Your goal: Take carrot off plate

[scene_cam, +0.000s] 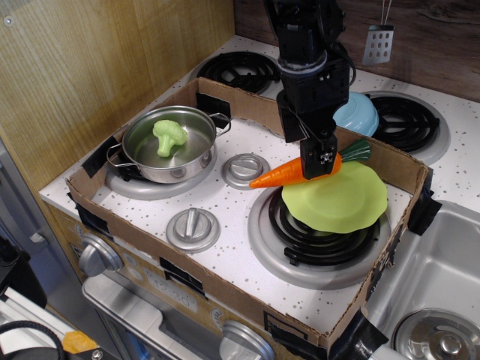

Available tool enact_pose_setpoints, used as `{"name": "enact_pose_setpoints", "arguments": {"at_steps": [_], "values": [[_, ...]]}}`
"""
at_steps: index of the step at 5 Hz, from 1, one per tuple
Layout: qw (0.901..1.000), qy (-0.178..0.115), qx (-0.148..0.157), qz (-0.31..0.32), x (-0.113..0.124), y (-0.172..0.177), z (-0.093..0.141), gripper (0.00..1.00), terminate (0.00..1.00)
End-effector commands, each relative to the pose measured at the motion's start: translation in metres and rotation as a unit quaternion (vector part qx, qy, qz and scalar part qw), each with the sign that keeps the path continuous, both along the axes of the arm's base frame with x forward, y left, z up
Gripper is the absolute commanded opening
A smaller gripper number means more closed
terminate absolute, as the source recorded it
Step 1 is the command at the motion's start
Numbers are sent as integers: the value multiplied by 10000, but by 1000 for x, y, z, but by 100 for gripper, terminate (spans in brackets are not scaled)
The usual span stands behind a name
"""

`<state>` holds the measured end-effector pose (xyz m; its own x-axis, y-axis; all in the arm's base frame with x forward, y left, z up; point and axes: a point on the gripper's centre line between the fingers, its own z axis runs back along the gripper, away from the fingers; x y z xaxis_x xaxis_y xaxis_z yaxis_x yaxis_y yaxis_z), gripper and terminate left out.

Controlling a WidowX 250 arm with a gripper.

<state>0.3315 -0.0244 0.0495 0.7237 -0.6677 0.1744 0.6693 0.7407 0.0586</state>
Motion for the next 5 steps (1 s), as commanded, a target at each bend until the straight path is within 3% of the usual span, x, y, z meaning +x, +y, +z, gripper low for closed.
{"name": "enact_pose_setpoints", "arguments": {"at_steps": [1,3,4,5], "values": [[9995,-250,-151,-69,7,-4,-9,100,0],[9996,-177,-216,2,21,-7,-8,100,0],[9998,-25,-191,-50,25,-9,-4,0,0],[9999,22,-129,-58,25,-9,1,0,0]]}}
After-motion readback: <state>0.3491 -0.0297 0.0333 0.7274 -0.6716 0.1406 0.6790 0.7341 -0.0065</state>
